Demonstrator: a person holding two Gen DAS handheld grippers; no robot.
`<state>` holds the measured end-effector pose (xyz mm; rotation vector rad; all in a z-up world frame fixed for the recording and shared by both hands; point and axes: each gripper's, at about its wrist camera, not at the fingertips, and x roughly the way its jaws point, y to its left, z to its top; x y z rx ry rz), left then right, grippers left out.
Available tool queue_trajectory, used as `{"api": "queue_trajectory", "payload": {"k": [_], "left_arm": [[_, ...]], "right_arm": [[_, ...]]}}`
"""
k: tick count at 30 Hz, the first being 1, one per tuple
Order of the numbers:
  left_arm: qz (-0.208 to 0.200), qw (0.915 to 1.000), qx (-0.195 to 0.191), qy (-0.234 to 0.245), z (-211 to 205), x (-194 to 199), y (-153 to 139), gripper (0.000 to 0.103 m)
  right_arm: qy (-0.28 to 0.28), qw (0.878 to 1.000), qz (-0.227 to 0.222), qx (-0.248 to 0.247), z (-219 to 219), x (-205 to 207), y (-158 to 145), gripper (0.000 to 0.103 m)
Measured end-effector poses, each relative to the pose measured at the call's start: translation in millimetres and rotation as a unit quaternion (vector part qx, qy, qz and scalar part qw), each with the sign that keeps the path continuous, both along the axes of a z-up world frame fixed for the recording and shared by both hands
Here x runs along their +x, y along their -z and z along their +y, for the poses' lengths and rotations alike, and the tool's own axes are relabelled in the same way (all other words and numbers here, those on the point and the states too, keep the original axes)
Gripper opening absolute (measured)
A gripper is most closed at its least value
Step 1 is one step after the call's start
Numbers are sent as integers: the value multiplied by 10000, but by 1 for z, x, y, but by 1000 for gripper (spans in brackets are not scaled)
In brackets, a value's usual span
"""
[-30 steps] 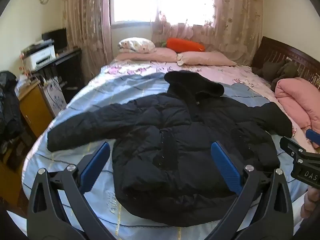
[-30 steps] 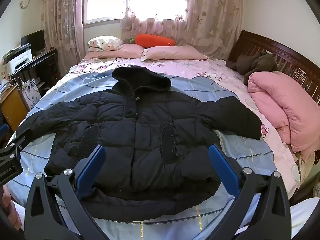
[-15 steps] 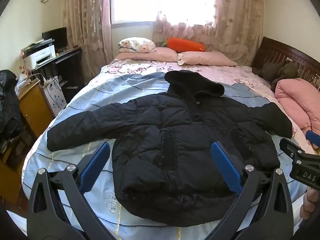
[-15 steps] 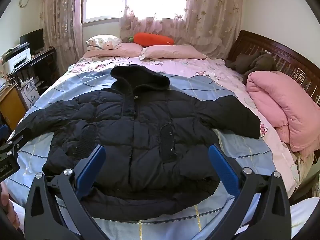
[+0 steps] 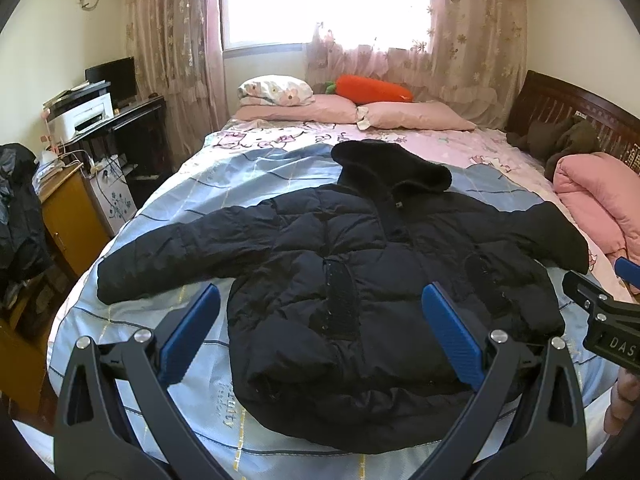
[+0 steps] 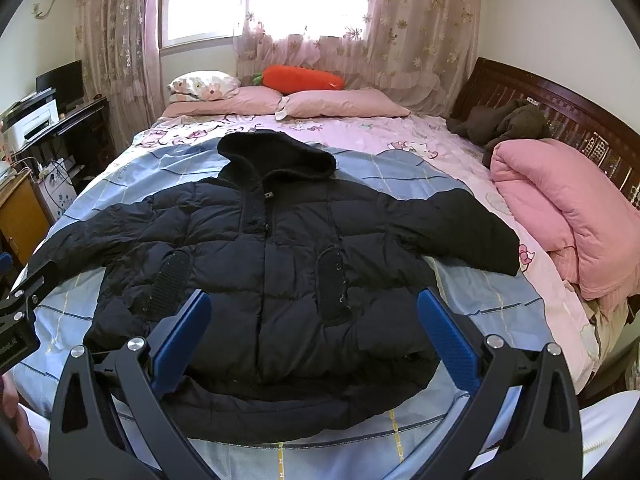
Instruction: Fold large clothes
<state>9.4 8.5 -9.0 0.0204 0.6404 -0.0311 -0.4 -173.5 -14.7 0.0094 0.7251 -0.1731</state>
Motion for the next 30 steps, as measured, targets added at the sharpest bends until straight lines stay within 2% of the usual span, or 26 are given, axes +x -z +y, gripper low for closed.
{"api": "queue_trajectory", "payload": {"k": [13, 18, 30], "left_arm": [[74, 10000, 11, -17, 0, 2, 3, 101], [20, 9999, 149, -79, -2, 0, 2, 101], [103, 9999, 106, -40, 0, 1, 6, 101]], "right_arm": [[0, 10000, -8, -54, 4, 1, 0, 102], [7, 10000, 10, -25, 4, 1, 1, 102], [3, 10000, 8, -25, 6, 0, 2, 102]]}}
